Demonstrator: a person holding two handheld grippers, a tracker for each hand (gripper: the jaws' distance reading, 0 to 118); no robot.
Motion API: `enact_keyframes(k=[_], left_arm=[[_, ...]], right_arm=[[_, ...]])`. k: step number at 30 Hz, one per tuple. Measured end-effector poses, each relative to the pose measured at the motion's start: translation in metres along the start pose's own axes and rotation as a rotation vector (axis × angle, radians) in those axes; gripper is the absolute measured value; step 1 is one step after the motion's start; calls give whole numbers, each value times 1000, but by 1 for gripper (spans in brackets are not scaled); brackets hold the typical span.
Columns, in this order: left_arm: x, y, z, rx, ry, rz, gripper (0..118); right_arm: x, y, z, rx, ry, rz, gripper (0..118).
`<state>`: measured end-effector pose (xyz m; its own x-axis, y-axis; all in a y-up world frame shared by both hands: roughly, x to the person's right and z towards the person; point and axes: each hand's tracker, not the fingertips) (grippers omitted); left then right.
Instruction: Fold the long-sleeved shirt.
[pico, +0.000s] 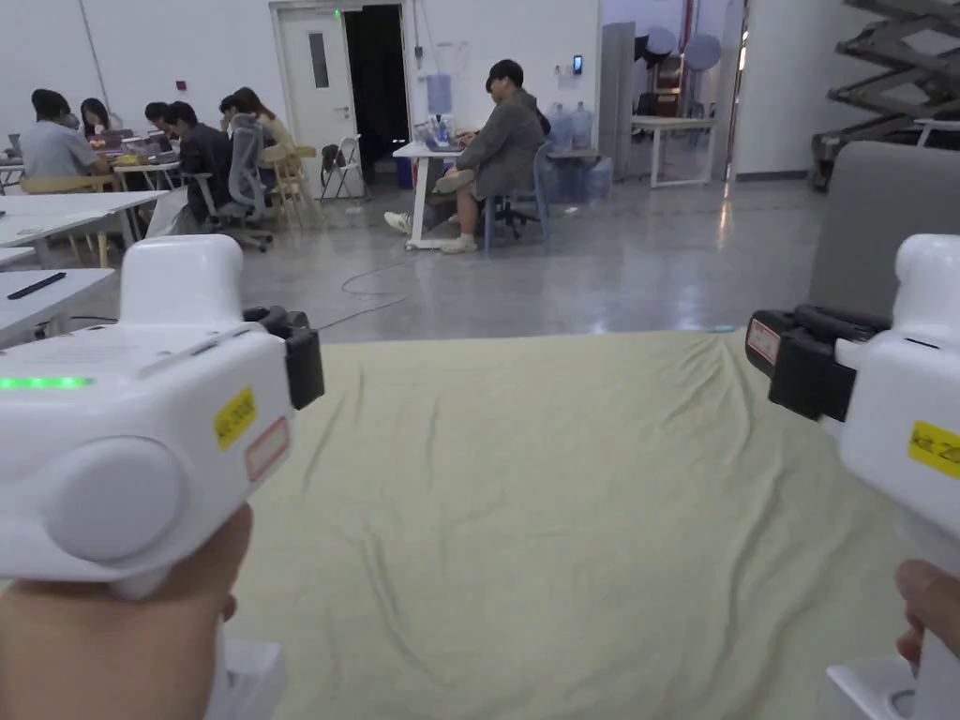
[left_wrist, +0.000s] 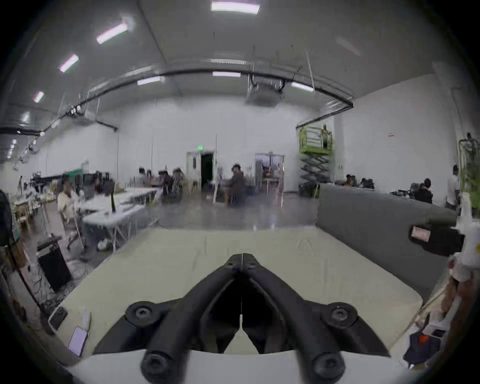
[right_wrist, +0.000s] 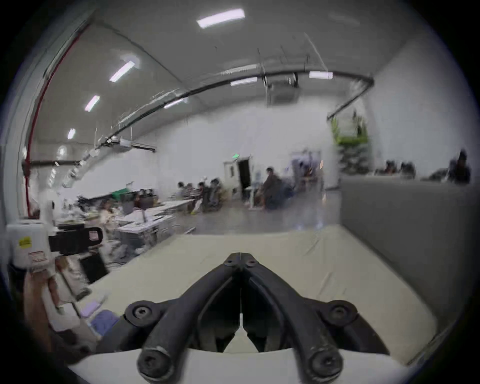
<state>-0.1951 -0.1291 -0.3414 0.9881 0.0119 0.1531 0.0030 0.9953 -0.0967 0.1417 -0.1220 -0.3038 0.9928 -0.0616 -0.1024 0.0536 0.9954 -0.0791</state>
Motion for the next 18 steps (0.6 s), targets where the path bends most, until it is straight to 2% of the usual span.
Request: enact_keyframes(k=[1, 4, 8, 13, 18], left_arm=[[8, 0, 1, 13, 13, -1, 0], [27, -10, 10, 27, 67, 52, 0], [39, -19, 24, 28, 91, 16, 0], [35, -13, 31, 28, 106, 22, 0], [34, -9, 36, 30, 95, 37, 0]], right_arm=[[-1, 2, 0, 10, -19, 8, 0], [0, -6, 11, 10, 12, -45, 0], [-2, -33, 10, -44, -41, 18, 0], [-4, -25, 9, -42, -13, 0, 0], [-14, -21, 12, -19, -20, 43, 0]])
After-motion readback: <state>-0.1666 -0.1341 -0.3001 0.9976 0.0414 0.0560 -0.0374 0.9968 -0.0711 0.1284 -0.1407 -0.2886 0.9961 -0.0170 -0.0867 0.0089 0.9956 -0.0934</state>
